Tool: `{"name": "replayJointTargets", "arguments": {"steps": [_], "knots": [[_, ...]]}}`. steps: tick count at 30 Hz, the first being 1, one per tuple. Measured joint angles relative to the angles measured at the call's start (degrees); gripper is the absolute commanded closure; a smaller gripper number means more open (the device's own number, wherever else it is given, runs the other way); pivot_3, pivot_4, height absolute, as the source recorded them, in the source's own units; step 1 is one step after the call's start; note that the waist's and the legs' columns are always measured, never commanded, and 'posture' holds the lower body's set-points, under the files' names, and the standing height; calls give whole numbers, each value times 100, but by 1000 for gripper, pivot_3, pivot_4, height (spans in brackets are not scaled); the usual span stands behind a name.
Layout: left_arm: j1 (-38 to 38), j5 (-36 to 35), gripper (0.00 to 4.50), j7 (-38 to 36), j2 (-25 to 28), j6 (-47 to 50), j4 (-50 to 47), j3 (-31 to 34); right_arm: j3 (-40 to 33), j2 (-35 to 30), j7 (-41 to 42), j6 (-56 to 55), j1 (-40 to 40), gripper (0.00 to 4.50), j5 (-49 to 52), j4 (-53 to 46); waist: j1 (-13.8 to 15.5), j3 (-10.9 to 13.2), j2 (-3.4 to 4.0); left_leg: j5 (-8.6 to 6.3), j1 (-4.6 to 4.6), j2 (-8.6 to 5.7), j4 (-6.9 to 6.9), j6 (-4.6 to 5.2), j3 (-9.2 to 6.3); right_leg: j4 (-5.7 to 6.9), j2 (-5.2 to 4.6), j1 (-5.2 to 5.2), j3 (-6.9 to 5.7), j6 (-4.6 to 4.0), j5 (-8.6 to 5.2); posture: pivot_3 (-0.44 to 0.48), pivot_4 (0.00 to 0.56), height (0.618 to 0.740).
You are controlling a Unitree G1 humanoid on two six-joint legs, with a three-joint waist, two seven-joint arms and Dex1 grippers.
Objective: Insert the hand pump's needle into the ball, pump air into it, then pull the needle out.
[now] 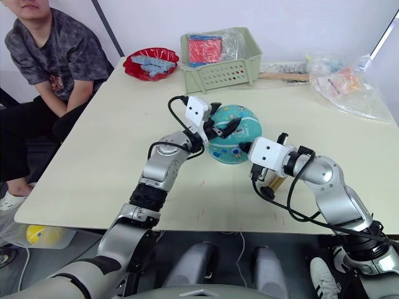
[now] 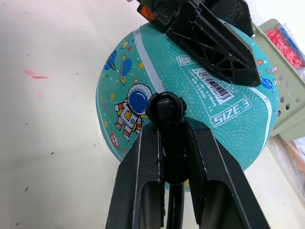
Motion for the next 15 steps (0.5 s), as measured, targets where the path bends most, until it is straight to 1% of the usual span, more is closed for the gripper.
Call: {"name": "replayJointTargets", "arguments": {"steps": [10,15], "knots": [[-33,0,0,58,0,-3,109,-33,-69,-82,45,0,12,4385,94,-50,1,0,0,0,-1,-3,0,1,-4,0,-3,2,-3,3,-2,0,150,738],[-74,20,0,103,0,-63,227,-90,-201,-184,83,0,146,4385,220,-225,15,0,0,0,2,-4,0,1,-6,-1,-4,7,-5,5,-3,0,150,738]]}}
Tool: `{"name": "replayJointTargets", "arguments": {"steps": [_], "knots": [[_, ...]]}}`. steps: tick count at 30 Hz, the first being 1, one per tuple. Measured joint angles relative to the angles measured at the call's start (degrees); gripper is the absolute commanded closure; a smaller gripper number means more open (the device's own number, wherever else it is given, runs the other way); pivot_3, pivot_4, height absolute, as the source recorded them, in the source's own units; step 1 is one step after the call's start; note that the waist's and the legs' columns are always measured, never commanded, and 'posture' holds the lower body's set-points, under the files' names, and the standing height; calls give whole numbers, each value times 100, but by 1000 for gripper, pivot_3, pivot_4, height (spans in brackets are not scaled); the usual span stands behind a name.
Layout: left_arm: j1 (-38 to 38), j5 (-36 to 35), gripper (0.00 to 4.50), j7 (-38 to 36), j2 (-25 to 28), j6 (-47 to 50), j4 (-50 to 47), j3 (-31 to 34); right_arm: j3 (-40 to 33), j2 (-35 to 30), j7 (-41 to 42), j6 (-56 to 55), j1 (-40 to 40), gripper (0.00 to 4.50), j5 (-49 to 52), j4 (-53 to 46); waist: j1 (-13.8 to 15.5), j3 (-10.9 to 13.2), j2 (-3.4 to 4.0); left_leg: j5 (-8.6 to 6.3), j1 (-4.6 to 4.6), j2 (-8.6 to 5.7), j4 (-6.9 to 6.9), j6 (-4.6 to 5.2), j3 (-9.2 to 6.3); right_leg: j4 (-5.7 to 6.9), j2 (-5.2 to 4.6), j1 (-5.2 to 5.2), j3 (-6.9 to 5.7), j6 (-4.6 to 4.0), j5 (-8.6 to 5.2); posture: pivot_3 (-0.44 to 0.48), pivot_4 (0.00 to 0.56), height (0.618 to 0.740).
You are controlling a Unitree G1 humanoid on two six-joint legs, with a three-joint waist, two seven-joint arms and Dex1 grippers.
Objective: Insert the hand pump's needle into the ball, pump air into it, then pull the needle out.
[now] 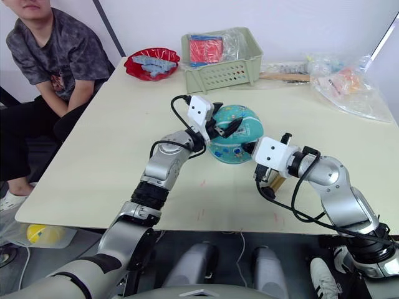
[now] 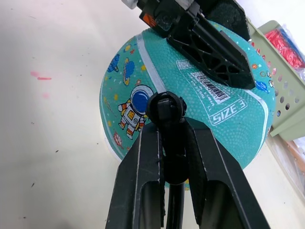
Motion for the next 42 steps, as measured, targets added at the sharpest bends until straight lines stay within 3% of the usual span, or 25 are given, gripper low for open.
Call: {"name": "replayJointTargets", "arguments": {"steps": [2,4,5,7,19,30,38,42], "knots": [[-22,27,0,119,49,-61,198,74,-214,-31,92,-88,-3,4385,198,-535,-28,-7,1,0,14,3,0,0,3,0,1,6,2,2,-1,0,150,738],[-19,58,0,139,53,-61,260,73,-288,-41,94,-114,-17,4385,257,-679,-116,-64,-8,-1,48,9,-2,0,0,0,4,39,-5,24,-16,0,150,738],[-18,79,0,173,55,-67,369,74,-325,-78,108,-120,-20,4385,299,-774,-148,-79,-19,-5,108,17,-17,-4,3,-9,2,92,-6,14,-40,0,150,738],[-17,88,0,193,57,-74,424,75,-326,-106,124,-117,-18,4385,318,-791,-168,-94,-15,-19,124,30,-24,-28,-1,-30,3,118,-16,15,-41,0,150,738],[32,58,0,133,61,-151,424,167,-332,-150,-50,-531,303,4385,138,-326,-238,-122,-5,-16,121,31,-42,-24,-12,-62,-1,127,-33,15,-38,0,150,738],[117,-217,0,-349,179,-153,162,478,-1423,636,-1062,-964,728,4385,433,902,-265,-109,-6,-2,96,31,-72,-2,4,-66,4,83,-11,12,-37,0,150,738],[183,-483,0,-797,357,36,-174,589,-1877,1173,-1405,-440,865,4385,1155,998,-272,-65,-5,-2,65,32,-85,0,14,-66,8,42,3,-6,-18,0,150,738],[216,-678,0,-1029,426,79,-435,653,-1974,1313,-1487,-284,940,4385,1380,1007,-274,-51,2,4,-17,29,-83,-8,24,-60,10,-42,13,-9,-2,0,150,738]]}}
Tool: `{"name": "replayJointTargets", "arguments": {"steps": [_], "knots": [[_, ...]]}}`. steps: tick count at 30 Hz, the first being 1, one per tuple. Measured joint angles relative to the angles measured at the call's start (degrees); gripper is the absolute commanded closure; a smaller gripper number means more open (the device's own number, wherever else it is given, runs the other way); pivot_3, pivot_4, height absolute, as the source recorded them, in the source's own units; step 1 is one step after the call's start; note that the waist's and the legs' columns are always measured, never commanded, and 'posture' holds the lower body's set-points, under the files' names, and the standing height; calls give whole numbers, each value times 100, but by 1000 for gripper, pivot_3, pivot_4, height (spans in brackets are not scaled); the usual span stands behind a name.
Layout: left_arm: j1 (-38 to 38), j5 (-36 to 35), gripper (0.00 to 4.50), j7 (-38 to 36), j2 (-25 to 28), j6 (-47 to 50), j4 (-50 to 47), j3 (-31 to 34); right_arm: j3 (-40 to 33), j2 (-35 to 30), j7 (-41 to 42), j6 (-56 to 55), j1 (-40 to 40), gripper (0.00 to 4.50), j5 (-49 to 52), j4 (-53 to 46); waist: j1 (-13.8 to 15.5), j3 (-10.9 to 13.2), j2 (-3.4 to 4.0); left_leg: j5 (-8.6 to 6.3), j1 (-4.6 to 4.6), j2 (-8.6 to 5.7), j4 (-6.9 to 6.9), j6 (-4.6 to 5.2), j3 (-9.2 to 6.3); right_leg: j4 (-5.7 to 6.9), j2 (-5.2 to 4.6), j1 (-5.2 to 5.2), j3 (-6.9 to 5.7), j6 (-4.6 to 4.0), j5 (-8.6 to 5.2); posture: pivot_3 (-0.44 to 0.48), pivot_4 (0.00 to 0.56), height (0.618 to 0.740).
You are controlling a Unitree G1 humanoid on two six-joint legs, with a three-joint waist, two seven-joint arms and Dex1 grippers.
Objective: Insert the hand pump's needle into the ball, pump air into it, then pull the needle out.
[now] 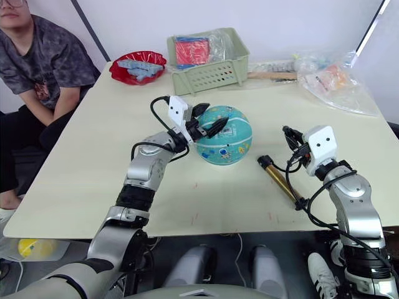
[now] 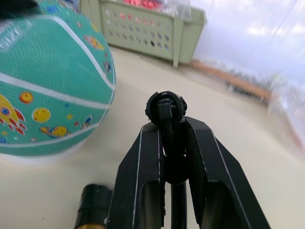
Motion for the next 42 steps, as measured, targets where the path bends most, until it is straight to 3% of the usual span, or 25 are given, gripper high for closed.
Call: {"name": "replayJointTargets", "arguments": {"steps": [10,14,21,26,32,42], "knots": [[-9,-599,0,-657,540,498,-1003,180,-243,51,-154,61,-247,4385,330,517,-13,27,5,8,2,-1,-11,-14,8,-6,4,-1,7,0,-1,0,150,738],[241,-1070,0,-1381,1146,841,-1457,328,-379,53,-195,62,-518,4385,479,862,-91,34,10,5,6,3,-17,-9,9,-4,10,-1,9,-1,-2,0,150,738],[1325,-1853,0,-2722,2335,1392,-2211,581,-642,-67,-195,53,-864,4385,669,1428,-159,52,25,-3,8,8,-19,5,17,-3,13,-5,20,-2,-2,0,150,738],[1811,-2084,0,-3288,2839,1523,-2637,663,-733,-106,-188,5,-1132,4385,743,1680,-150,69,31,-4,9,8,-19,6,23,-4,12,-4,25,-2,-2,0,150,738],[2406,-2075,0,-3628,3036,1515,-2930,638,-789,-199,-189,-43,-1313,4385,779,2001,-151,73,35,-4,10,15,-19,6,28,-3,14,-5,26,-4,-2,0,150,738],[2695,-2057,0,-3719,3046,1166,-2993,803,-1024,-92,-637,289,-1340,4385,982,2194,-145,74,36,-5,10,17,-19,7,32,-3,13,-6,28,-5,-1,0,150,738]]}}
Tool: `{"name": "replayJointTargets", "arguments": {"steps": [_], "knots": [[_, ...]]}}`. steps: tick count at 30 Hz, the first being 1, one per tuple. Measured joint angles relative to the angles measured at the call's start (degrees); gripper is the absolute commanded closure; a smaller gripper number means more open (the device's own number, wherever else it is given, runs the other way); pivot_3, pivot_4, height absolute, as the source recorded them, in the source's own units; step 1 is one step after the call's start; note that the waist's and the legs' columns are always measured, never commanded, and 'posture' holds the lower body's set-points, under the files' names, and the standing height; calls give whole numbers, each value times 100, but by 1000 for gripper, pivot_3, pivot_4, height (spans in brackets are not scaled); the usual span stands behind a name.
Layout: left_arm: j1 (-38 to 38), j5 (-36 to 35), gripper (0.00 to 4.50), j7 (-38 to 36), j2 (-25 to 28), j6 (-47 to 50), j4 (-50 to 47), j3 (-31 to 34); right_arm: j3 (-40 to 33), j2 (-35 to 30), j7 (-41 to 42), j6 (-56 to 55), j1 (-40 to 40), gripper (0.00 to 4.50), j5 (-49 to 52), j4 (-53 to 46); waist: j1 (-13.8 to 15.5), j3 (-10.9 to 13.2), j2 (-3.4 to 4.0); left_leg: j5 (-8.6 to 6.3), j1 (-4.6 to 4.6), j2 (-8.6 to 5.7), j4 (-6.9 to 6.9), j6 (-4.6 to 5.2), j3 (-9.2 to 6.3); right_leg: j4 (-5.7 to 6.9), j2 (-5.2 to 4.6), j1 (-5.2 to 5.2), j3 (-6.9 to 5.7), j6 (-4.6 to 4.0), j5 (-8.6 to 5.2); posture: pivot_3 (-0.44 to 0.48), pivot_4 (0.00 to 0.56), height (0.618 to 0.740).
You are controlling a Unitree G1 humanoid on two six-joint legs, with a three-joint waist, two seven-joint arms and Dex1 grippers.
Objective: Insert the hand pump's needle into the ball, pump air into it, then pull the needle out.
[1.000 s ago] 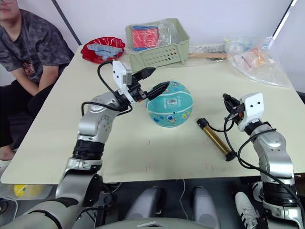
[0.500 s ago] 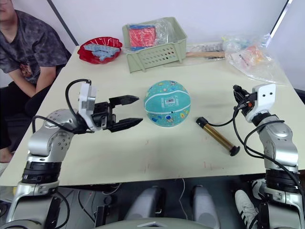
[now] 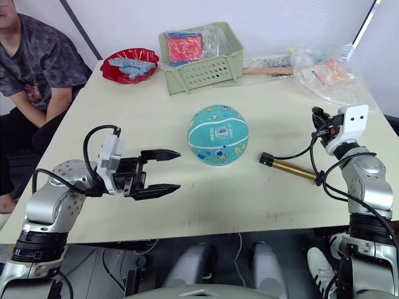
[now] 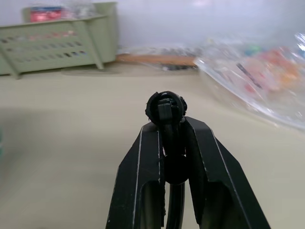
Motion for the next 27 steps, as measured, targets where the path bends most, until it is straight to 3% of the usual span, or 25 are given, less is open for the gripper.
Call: {"name": "replayJointTargets", "arguments": {"steps": [14,15,16,22,23,27], "knots": [[1001,67,0,452,-140,-691,-75,604,-666,128,-885,1454,114,4385,661,217,-6,0,2,-1,5,8,0,2,19,1,0,-2,10,-5,4,0,150,738],[1074,66,0,469,-142,-712,-85,636,-663,126,-874,1455,168,3352,659,217,-5,0,2,-1,5,8,0,3,20,1,0,-2,10,-6,4,0,150,738],[1126,66,0,486,-142,-748,-98,653,-639,98,-764,1450,237,3094,654,213,-5,0,2,-1,5,8,0,3,21,1,0,-2,10,-6,4,0,150,738],[1246,110,0,504,-146,-981,-123,663,-532,-131,-484,1468,471,329,644,33,0,0,2,-1,9,9,3,4,28,4,2,-1,14,-9,5,0,150,738],[1291,117,0,504,-148,-1041,-105,666,-552,-231,-444,1500,547,145,646,-31,0,0,2,-1,9,9,3,4,28,3,3,-1,14,-8,6,0,150,738],[1300,134,0,501,-157,-1131,-12,665,-649,-362,-396,1565,772,145,662,-125,0,0,2,-1,9,12,3,4,29,3,6,-1,14,-6,6,0,150,738]]}}
